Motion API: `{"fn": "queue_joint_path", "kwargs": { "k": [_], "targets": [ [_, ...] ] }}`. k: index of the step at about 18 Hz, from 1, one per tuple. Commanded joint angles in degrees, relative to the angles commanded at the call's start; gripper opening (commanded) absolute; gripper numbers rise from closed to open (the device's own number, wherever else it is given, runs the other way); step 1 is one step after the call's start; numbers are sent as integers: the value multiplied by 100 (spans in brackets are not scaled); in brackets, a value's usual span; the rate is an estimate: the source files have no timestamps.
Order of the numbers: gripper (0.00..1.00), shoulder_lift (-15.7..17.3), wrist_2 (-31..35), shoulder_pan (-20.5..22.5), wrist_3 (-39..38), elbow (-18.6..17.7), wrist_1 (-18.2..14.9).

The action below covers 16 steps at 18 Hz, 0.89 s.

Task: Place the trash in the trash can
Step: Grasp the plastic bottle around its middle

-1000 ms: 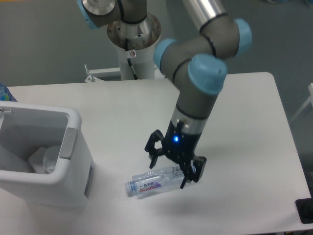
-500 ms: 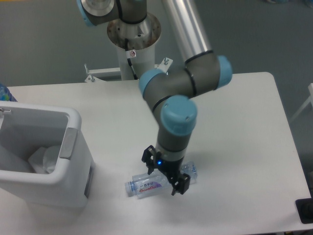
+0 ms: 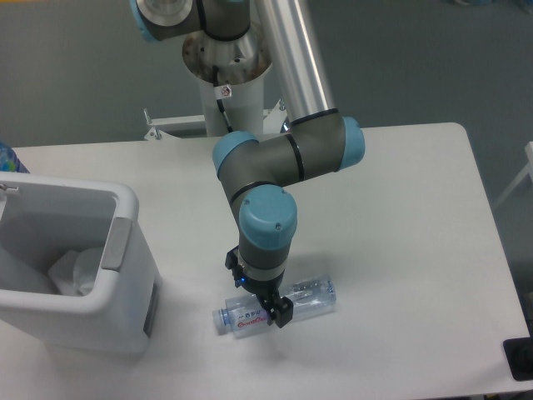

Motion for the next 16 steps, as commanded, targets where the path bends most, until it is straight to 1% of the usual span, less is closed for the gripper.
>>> {"fn": "queue_joint_path", "kwargs": {
  "k": [4, 7, 11, 12, 13, 14, 16],
  "targets": [
    [100, -105, 9, -123, -9, 17, 44],
    [100, -246, 17, -158, -44, 35, 53],
    [100, -299, 105, -176, -70, 44, 62],
    [95, -299, 184, -185, -62, 53, 62],
    [85, -299, 263, -202, -62, 61, 44],
    [76, -299, 290, -202, -62, 70, 35],
    [57, -308, 281, -202, -62, 79, 18]
  ]
}}
